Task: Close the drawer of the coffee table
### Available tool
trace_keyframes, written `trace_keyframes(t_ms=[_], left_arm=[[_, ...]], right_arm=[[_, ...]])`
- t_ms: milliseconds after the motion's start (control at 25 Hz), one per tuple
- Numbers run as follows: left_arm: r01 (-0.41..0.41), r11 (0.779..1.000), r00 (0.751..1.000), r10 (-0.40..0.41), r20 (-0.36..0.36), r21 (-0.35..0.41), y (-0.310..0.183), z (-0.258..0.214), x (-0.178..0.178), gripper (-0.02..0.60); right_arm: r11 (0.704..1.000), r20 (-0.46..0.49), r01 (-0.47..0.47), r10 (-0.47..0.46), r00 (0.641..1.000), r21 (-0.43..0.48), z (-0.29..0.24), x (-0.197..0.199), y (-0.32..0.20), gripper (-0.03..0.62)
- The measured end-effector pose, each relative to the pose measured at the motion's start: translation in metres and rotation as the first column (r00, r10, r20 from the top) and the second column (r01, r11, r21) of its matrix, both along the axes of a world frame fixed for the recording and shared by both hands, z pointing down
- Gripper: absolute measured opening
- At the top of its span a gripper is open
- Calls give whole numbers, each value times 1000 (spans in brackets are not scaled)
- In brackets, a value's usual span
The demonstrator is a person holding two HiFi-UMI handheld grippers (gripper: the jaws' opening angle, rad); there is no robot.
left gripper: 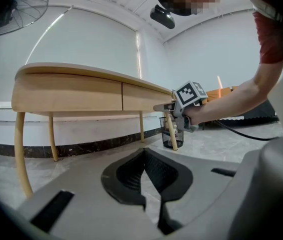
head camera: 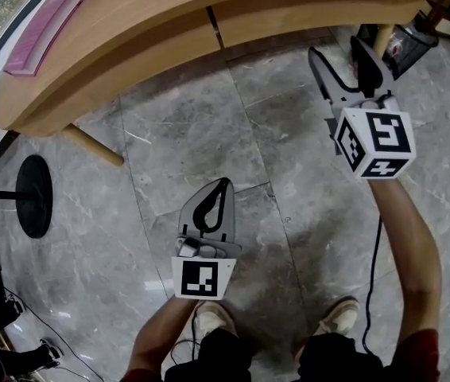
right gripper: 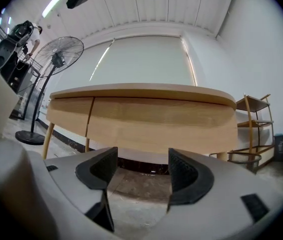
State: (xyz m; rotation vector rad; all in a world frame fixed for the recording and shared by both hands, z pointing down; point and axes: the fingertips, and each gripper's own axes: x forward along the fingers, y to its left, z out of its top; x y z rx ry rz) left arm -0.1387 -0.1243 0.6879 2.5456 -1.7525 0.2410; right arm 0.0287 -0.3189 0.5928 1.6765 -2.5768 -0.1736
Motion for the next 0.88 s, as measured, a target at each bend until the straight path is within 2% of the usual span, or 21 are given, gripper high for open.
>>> trace_keyframes(t_ms=[320, 480, 880], left_arm=[[-16, 1000, 1000, 16, 3, -3, 4, 4, 13, 8], [-5, 1000, 1000, 5, 0, -5, 6, 4, 13, 8], [-15, 1000, 1000, 15, 4, 1, 25, 7, 22, 8]], right_arm=[[995, 25, 59, -57, 998, -78, 45, 21, 68, 310], [991, 9, 78, -78, 997, -106, 61, 30, 102, 310], [981, 73, 38, -24, 997, -193, 91, 56, 188, 310]])
